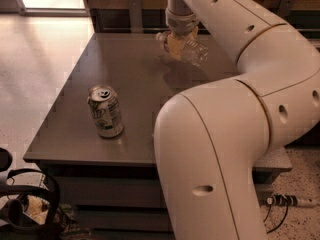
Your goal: Place water bottle upright
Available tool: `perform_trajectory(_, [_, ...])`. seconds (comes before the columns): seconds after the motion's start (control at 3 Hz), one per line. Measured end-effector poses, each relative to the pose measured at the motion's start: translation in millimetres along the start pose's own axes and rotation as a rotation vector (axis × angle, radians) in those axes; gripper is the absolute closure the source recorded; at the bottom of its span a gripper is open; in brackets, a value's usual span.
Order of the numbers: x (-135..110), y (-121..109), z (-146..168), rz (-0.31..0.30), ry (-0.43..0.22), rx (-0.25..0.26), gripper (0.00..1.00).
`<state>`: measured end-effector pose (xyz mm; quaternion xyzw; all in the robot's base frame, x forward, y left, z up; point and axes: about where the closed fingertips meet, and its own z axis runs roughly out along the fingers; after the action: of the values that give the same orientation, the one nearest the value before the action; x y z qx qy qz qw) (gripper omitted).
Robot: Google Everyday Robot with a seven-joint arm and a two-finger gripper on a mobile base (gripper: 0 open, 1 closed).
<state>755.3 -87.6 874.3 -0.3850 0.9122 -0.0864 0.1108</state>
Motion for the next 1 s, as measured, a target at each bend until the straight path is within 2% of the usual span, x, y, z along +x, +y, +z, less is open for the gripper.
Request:
perform_trajectory(0.33, [20.4, -0.5, -5.0, 0.016, -0.028, -0.008, 1.0])
perform_trajectory(0.67, [37.1, -13.8, -14.8, 0.007, -0.148, -0.031, 1.0])
perform_trajectory(1.0, [43.5, -25.1, -17.5, -0.032, -0.244, -0.066, 1.0])
